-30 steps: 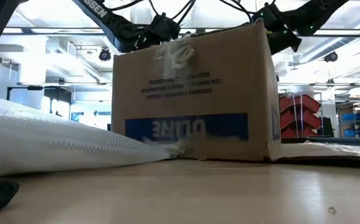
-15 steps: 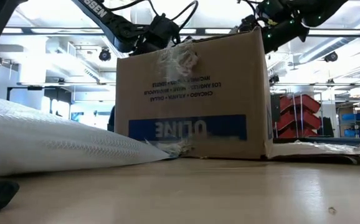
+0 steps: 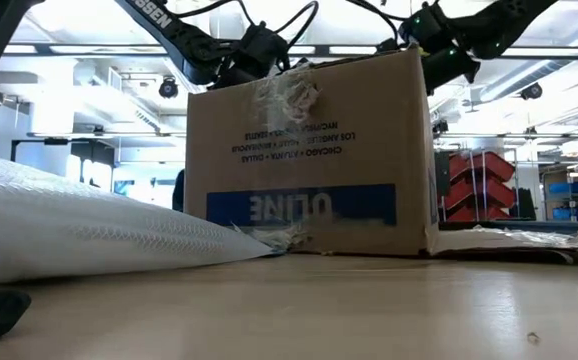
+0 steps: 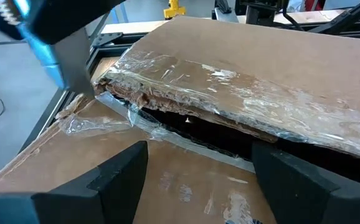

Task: Pack items into zip bag
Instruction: Break down the cardboard box until it is completely flat

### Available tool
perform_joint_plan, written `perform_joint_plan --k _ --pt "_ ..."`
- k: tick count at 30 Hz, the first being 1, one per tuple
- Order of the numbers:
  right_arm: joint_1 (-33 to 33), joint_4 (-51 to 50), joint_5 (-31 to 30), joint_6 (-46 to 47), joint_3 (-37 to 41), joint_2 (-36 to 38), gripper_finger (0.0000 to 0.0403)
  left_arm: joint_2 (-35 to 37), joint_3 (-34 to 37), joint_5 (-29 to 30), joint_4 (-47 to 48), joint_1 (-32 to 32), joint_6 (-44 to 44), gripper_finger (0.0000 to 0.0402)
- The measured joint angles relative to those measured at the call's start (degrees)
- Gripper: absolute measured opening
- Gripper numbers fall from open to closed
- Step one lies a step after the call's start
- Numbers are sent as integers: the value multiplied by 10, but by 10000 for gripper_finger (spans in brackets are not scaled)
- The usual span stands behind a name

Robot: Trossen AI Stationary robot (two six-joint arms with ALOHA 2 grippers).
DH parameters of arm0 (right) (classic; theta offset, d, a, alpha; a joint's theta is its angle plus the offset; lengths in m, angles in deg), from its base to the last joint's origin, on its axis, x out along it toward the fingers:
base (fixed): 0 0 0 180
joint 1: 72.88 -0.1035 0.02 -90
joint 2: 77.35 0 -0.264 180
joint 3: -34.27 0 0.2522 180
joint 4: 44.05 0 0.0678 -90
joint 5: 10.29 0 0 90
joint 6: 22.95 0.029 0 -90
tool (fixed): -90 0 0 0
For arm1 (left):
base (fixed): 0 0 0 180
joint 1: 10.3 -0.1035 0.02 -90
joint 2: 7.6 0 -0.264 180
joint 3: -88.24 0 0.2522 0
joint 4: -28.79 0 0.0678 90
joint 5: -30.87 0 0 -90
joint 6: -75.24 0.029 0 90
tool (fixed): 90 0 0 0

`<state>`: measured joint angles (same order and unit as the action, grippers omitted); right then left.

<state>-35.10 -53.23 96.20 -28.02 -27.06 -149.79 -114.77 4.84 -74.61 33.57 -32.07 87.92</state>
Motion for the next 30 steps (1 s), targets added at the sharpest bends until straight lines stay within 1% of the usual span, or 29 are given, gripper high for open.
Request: perform_joint_plan --k 3,7,11,15,19,22,25,28,30 --pt "0 -35 -5 0 0 18 52 0 0 5 0 -5 -4 272" --pt "-1 -71 -26 0 1 44 52 0 0 10 -4 -16 -6 272" --pt "0 -84 -33 9 12 76 52 0 0 20 1 -23 -9 272" --pt "0 -89 -58 30 28 108 52 0 0 54 8 -25 -12 272" --pt "-1 -86 -62 36 41 121 52 0 0 50 9 -27 -11 272" --pt "1 -38 -61 36 44 107 52 0 0 41 6 -27 -11 272" --pt "7 9 -51 32 40 78 52 0 0 33 3 -25 -12 272" --pt "17 30 -41 51 29 43 52 1 0 31 2 -25 -12 272" --pt "28 38 -39 82 27 28 52 1 0 29 2 -25 -13 272"
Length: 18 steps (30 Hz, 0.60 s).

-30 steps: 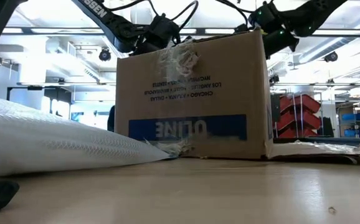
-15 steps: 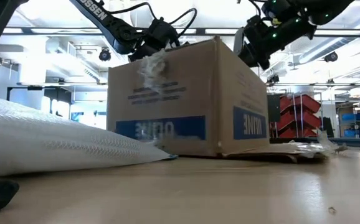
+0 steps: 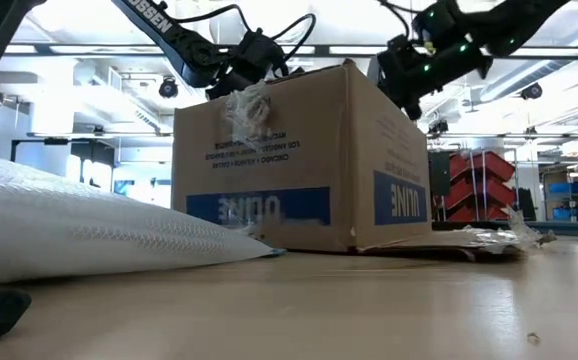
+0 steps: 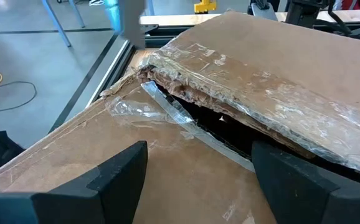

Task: Pack items into zip bag
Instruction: Break down the cardboard box until it is completely flat

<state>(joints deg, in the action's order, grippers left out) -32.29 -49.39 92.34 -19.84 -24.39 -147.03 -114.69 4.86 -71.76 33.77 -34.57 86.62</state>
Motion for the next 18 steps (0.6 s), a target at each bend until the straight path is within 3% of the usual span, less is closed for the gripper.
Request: perform_joint_plan --k 5,18 --pt "32 14 25 63 0 -7 52 0 0 -1 0 1 0 272" --pt "33 37 71 112 -1 -45 52 0 0 -2 -1 1 0 272"
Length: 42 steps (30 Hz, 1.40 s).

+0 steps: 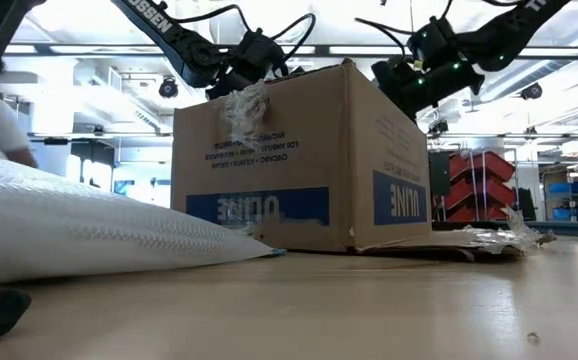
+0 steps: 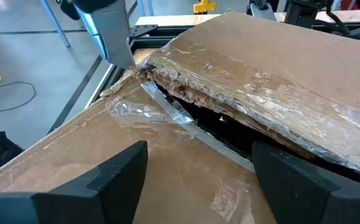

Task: Pack items into zip bag
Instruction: Break down the cardboard box until it is completely flat

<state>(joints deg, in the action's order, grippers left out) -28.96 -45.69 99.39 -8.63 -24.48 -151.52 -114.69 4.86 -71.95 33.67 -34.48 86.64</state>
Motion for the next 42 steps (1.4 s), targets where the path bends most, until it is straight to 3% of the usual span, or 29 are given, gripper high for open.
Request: perform_joint_plan --k 13,26,42 --pt "-1 -30 18 18 0 27 52 0 0 11 8 -4 -1 272" --pt "-2 -3 14 26 1 1 52 0 0 13 9 -4 -4 272" --pt "-12 -129 6 32 3 75 52 0 -1 31 13 -15 -3 272"
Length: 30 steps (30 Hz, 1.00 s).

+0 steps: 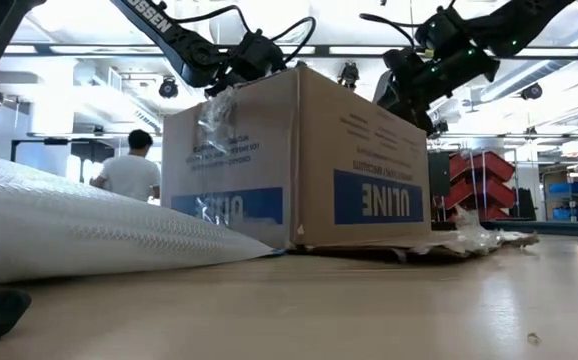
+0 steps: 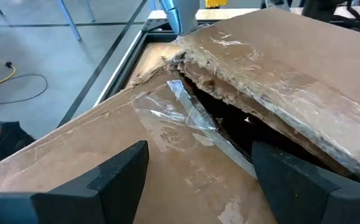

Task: Pack items into zip bag
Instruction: Break down the cardboard box until it is completely flat

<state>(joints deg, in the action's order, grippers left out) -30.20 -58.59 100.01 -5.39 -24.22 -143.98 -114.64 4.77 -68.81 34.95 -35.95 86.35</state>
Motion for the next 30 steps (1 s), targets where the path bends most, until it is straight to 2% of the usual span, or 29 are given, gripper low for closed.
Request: perform_joint_plan --k 6,14,17,20,24,26,30 --pt "-3 -62 -5 13 1 41 52 0 0 36 11 -7 2 272" --pt "-5 -137 -68 -25 1 122 52 13 1 28 12 -11 1 272" --pt "-4 -187 -115 -47 1 140 52 36 4 10 23 -9 -2 272" --pt "-4 -253 -156 -54 1 141 52 67 5 -51 32 -2 -3 272" --pt "-4 -343 -169 -46 1 114 52 99 3 -132 67 8 8 272" --pt "-4 -397 -175 -38 2 97 52 106 3 -134 125 17 45 272" --pt "-4 -484 -179 -14 4 56 52 113 3 -97 210 41 76 272"
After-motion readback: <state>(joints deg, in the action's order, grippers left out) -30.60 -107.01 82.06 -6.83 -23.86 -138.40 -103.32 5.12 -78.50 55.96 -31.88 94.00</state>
